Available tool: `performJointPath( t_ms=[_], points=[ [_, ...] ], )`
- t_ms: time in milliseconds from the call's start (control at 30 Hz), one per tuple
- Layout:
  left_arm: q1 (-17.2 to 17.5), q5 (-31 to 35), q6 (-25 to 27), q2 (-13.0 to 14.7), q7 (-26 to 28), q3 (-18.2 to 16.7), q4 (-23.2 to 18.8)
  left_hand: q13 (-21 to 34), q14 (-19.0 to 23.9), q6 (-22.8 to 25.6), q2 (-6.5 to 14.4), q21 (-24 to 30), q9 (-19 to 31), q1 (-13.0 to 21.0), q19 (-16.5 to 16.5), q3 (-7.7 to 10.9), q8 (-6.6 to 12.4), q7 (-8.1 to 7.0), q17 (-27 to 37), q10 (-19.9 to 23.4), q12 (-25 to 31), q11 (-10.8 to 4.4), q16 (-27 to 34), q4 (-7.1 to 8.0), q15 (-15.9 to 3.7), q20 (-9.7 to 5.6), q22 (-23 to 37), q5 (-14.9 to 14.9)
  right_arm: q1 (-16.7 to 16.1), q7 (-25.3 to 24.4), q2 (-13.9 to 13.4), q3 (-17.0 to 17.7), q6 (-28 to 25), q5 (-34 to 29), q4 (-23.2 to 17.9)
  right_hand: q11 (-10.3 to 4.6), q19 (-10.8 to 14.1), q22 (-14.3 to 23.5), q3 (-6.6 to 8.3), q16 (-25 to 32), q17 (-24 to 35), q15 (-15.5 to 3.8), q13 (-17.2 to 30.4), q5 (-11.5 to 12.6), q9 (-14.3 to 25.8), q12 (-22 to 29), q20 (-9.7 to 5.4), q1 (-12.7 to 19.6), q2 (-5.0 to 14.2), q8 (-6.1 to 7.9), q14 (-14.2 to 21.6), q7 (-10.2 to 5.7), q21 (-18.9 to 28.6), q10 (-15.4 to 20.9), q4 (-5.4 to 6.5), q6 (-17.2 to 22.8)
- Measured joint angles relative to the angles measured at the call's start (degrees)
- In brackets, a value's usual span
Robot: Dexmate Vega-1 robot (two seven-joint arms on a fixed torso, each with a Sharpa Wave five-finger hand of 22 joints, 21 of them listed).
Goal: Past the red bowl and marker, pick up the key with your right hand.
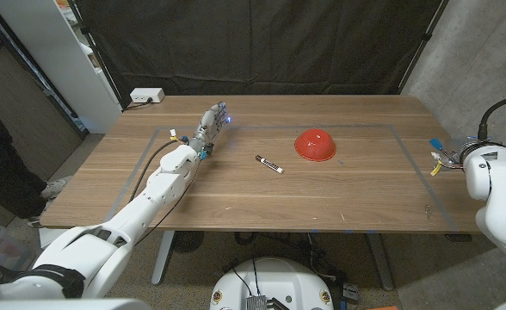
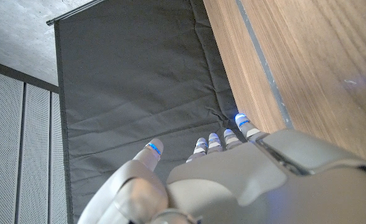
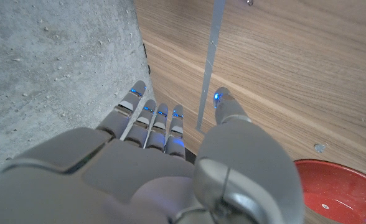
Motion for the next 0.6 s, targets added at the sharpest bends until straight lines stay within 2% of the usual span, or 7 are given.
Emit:
performJointPath(
  t_ms=[100,500,600],
  points=[
    [-0.31,0.08,-0.05,-0.22,-0.13,0.06,0.49,0.00,0.00,0.00,0.00,0.00,0.00,0.00,0.00,0.00,0.00,0.00,0.00,0.00,0.00,0.00,0.00,0.00,0.00,0.00,0.00,0.00,0.26,0.52,0.46,-0.10,0.54,-0.51,0.24,0.16,0.49,0.00,0.00,0.00,0.00,-0.07,0.05,0.33,0.00,0.38,-0.31,-0.07,-0.52,0.00,0.50,-0.22,0.00,0.64,0.00,0.21],
    [-1.12,0.34,-0.23,-0.86,-0.54,0.18,1.88,0.00,0.00,0.00,0.00,0.00,0.00,0.00,0.00,0.00,0.00,0.00,0.00,0.00,0.00,0.00,0.00,0.00,0.00,0.00,0.00,0.00,1.34,2.37,1.67,-0.64,1.98,-1.93,1.17,-0.06,0.77,0.00,-0.41,0.46,0.26,-0.11,0.21,0.77,0.00,0.44,0.02,-0.25,-1.74,0.21,1.73,-0.50,0.24,1.01,0.41,1.10],
    [-1.25,0.39,-0.24,-0.94,-0.56,0.20,2.06,0.00,0.00,0.00,0.00,0.00,0.00,0.00,0.00,0.00,0.00,0.00,0.00,0.00,0.00,0.00,0.00,0.00,0.00,0.00,0.00,0.00,1.54,2.77,1.76,-0.87,2.15,-2.38,1.35,-0.29,1.42,-0.01,-0.65,0.46,0.26,0.00,0.32,0.98,0.00,0.44,-0.18,-0.32,-3.00,0.21,2.02,-0.63,0.24,1.24,0.17,1.23]
  ],
)
